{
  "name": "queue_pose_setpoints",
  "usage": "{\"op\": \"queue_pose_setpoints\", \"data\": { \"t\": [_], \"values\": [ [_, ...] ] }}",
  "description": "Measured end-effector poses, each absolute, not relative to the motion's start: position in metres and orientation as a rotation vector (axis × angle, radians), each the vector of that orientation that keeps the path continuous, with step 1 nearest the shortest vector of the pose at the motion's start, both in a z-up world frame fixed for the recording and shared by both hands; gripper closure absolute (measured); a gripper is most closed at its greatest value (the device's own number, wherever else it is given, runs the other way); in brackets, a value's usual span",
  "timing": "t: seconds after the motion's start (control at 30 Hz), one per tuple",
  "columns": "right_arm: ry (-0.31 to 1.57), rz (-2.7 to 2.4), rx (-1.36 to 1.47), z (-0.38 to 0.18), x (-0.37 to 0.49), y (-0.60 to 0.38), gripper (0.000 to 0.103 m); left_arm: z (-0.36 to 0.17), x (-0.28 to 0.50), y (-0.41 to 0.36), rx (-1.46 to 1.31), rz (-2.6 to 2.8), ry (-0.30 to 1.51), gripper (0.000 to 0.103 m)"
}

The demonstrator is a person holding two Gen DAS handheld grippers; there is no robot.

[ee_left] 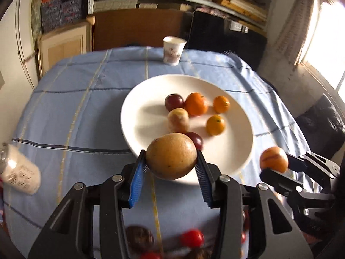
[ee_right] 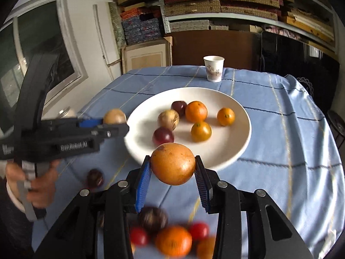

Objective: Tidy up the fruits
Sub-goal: 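Carry both fruits over the white plate and open both tools, then grasp a pinkish-tan fruit with the right tool while the left tool grasps a striped tan fruit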

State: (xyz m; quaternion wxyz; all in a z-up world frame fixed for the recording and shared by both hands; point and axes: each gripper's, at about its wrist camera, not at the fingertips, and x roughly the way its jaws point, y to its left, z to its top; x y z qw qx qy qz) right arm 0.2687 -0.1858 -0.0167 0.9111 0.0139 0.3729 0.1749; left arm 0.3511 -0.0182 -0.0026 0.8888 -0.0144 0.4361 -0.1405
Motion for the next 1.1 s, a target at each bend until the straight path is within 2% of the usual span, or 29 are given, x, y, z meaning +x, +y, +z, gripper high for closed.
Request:
{"op": "queue_pose_setpoints", "data": {
  "t": [0.3,0.33,0.37,0.4,0.43,0.47,0.5,0.57,0.7,1.1],
  "values": [
    [0.863,0.324,0.063,-0.053,0.329,-0.176,0.063,-0.027,0.383,-0.029,-0.015,-0.287,0.956,0.059],
    [0.872,0.324,0.063,-0.056,0.331,-0.175,0.062,-0.028,0.383,-0.03,-0.008,-0.283,0.958,0.057],
    [0.883,0.324,0.058,-0.059,0.332,-0.174,0.062,-0.027,0.383,-0.029,-0.001,-0.276,0.953,0.045],
    [0.888,0.324,0.055,-0.06,0.331,-0.174,0.052,-0.024,0.38,-0.029,0.012,-0.26,0.94,0.029],
    [0.891,0.327,0.055,-0.059,0.329,-0.174,0.042,-0.02,0.377,-0.028,0.021,-0.245,0.92,0.022],
    [0.881,0.323,0.061,-0.055,0.324,-0.175,0.025,-0.012,0.367,-0.026,0.036,-0.225,0.879,0.013],
    [0.849,0.318,0.075,-0.049,0.315,-0.178,0.016,-0.004,0.357,-0.024,0.05,-0.212,0.84,0.007],
    [0.779,0.311,0.09,-0.037,0.296,-0.185,0.005,0.008,0.335,-0.019,0.071,-0.196,0.777,0.005],
    [0.644,0.267,0.091,-0.024,0.254,-0.197,0.004,0.015,0.289,-0.013,0.096,-0.152,0.71,0.005],
    [0.548,0.28,0.044,-0.034,0.178,-0.223,0.004,-0.022,0.208,0.01,0.036,-0.138,0.725,0.005]
  ]
}}
